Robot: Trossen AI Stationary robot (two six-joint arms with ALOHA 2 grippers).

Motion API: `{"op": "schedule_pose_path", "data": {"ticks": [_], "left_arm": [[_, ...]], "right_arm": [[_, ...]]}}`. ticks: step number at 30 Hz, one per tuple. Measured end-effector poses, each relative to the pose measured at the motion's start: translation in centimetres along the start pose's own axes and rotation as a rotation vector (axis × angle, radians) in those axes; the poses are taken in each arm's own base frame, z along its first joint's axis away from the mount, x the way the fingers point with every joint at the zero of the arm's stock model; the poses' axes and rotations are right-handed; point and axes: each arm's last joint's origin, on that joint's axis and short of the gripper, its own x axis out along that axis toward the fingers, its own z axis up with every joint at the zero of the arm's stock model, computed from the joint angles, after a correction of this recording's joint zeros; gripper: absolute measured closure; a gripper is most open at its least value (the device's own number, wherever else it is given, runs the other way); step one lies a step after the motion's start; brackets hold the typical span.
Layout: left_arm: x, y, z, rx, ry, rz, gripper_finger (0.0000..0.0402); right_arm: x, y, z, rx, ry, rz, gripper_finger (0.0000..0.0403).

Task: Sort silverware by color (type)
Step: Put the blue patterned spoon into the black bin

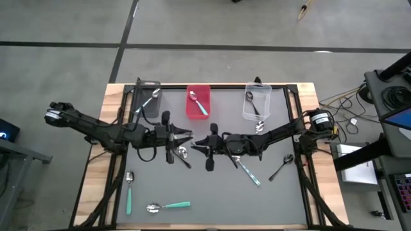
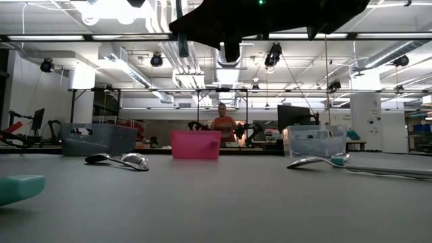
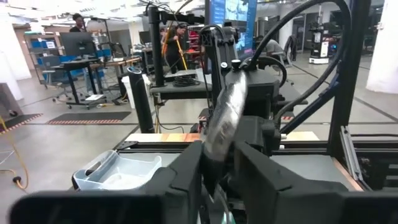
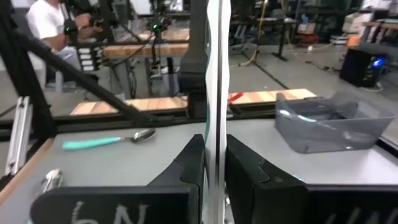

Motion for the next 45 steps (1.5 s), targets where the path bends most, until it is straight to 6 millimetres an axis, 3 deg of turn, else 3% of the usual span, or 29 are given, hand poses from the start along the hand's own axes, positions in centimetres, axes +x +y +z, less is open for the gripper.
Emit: {"op": "schedule_pose_path", "data": {"ticks": [5, 11, 20, 28, 45], "left_arm": [[0.0, 0.3, -0.2, 0.011, 0.024, 0.089, 0.0275], [-0.1, 0.4, -0.4, 0.022, 0.049, 0.153, 0.0248], [1.7, -0.3, -1.8, 0.035, 0.049, 0.219, 0.0245], [3.4, -0.5, -2.6, 0.010, -0.014, 0.349, 0.0245], [4.9, -0.6, -3.7, -0.063, -0.070, 0.373, 0.0263]], "right_arm": [[-0.1, -0.1, 0.4, 0.015, -0.057, -0.040, 0.0375], [-0.5, -0.2, 0.1, -0.014, -0.067, -0.248, 0.0375], [-0.9, 0.0, 0.1, -0.040, -0.066, -0.428, 0.0375], [-0.9, -0.1, 0.0, -0.056, -0.051, -0.438, 0.0375], [-0.9, -0.2, 0.0, -0.070, -0.044, -0.469, 0.0375]]}}
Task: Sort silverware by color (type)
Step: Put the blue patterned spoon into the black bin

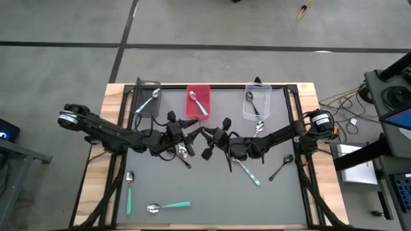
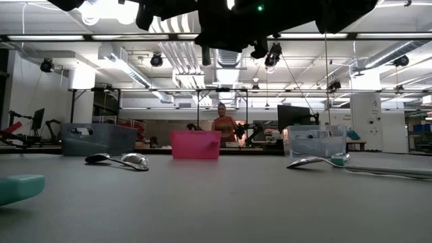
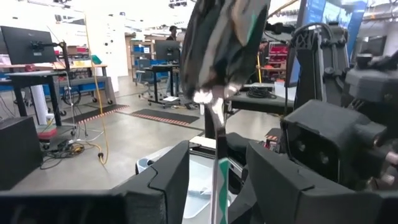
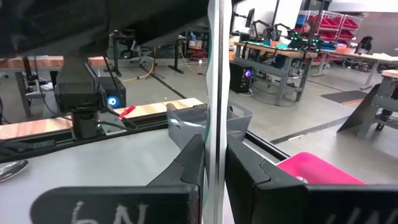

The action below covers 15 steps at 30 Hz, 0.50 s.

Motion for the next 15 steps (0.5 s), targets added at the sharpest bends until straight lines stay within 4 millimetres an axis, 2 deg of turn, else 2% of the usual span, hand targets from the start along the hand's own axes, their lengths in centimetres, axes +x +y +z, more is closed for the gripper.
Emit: {"op": "schedule_pose_path", "data": {"ticks": [6, 15], "left_arm": [[0.26, -0.23, 0.16, -0.002, -0.002, 0.000, 0.0301], [0.26, -0.20, 0.30, -0.037, -0.004, 0.001, 0.0394]], "right_arm": [[0.00, -0.01, -0.02, -0.004, 0.002, -0.002, 0.0375], [0.00, -0.01, -0.07, -0.008, 0.006, -0.005, 0.0374]]}}
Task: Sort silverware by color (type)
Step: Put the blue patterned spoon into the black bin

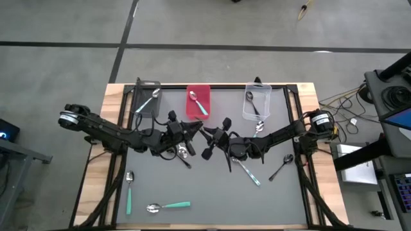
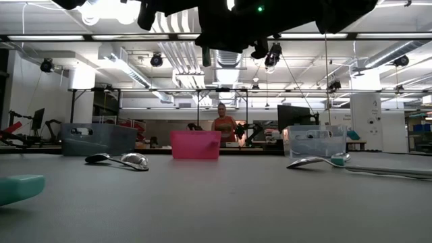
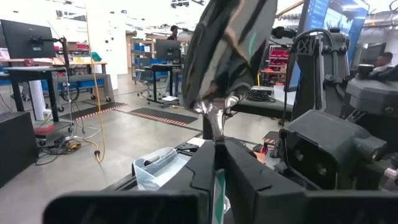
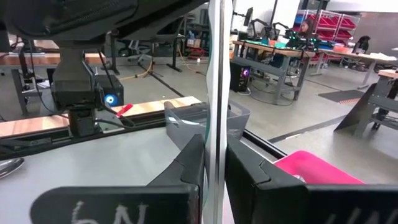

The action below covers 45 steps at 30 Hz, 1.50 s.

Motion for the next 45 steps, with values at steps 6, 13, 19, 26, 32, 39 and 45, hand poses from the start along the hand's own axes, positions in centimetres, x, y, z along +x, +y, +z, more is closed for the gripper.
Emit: {"op": "schedule_pose_path", "data": {"ticks": [6, 13, 19, 26, 32, 39, 45], "left_arm": [[0.0, 0.0, 0.1, -0.024, 0.000, -0.001, 0.0399], [-0.5, 0.6, 0.8, -0.006, 0.018, 0.009, 0.0401], [-1.6, 2.8, 2.2, 0.045, 0.107, 0.089, 0.0401], [-3.0, 8.1, 3.2, 0.058, 0.261, 0.236, 0.0401], [-3.2, 14.3, 4.8, 0.085, 0.451, 0.426, 0.0401], [-2.2, 21.5, 8.5, 0.020, 0.826, 0.431, 0.0402], [-1.3, 26.8, 8.5, -0.090, 1.134, 0.400, 0.0401]], "right_arm": [[0.0, 0.0, -0.2, -0.009, 0.016, 0.005, 0.0306], [-0.1, -0.1, 0.0, -0.024, 0.023, 0.005, 0.0242], [-0.6, -0.7, 0.9, -0.056, 0.062, 0.007, 0.0225], [-1.7, -1.8, 2.0, -0.113, 0.151, 0.010, 0.0223], [-2.6, -3.0, 3.3, -0.144, 0.184, 0.004, 0.0223], [-2.7, -4.3, 4.2, -0.189, 0.202, -0.016, 0.0223], [-2.6, -5.2, 4.0, -0.230, 0.249, -0.034, 0.0223]]}}
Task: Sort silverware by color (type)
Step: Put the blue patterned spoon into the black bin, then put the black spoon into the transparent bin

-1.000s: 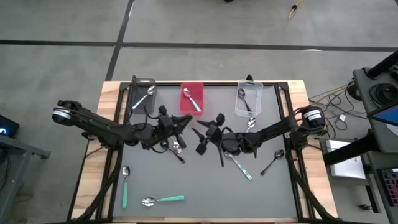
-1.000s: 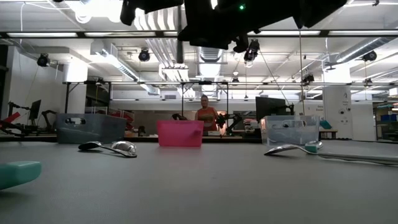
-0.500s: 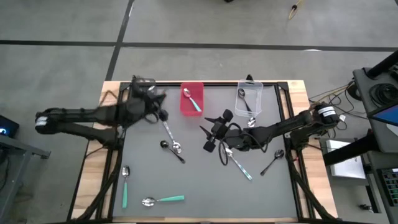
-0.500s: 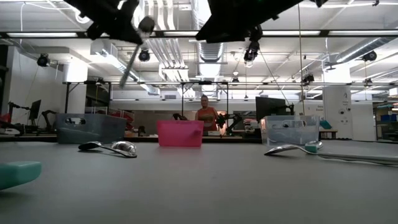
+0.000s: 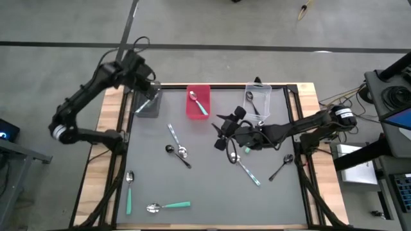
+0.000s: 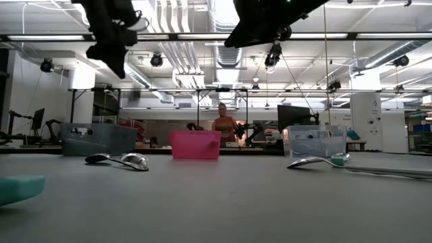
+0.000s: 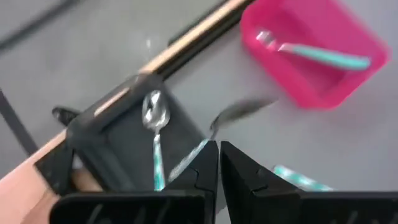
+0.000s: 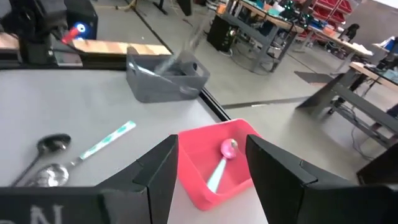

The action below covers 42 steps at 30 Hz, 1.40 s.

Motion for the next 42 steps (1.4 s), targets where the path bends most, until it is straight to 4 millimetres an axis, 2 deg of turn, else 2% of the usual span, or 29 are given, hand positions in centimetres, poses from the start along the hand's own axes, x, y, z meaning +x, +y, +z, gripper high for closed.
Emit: {"op": "schedule_pose_path", "data": {"ticks": [6, 10, 14, 22, 26, 29, 36, 42], "left_arm": [[2.1, 2.2, 2.3, 0.032, 0.198, -0.020, 0.0401], [2.7, 2.4, 3.3, 0.045, 0.258, -0.032, 0.0401], [2.8, 2.2, 3.4, 0.053, 0.261, -0.039, 0.0401], [1.8, 2.1, 2.6, 0.079, 0.229, -0.037, 0.0401], [2.2, 2.0, 1.6, 0.069, 0.211, -0.034, 0.0401], [3.3, 1.8, 0.5, 0.037, 0.193, -0.033, 0.0401], [8.0, 1.9, -2.1, -0.048, 0.159, 0.045, 0.0402], [10.3, 2.2, -2.8, -0.034, 0.153, 0.139, 0.0402]], "right_arm": [[0.5, -0.8, -0.6, -0.029, 0.061, -0.024, 0.0223], [0.7, -1.1, -1.0, -0.022, 0.089, -0.032, 0.0223], [0.6, -1.1, -1.3, -0.031, 0.118, -0.031, 0.0223], [0.6, -1.1, -1.5, -0.012, 0.130, -0.032, 0.0223], [0.6, -1.0, -1.8, 0.010, 0.146, -0.006, 0.0223], [0.6, -0.9, -2.2, 0.011, 0.160, 0.007, 0.0223], [0.6, -1.0, -2.5, -0.003, 0.164, 0.005, 0.0223], [0.7, -1.0, -2.5, -0.006, 0.169, 0.003, 0.0223]]}}
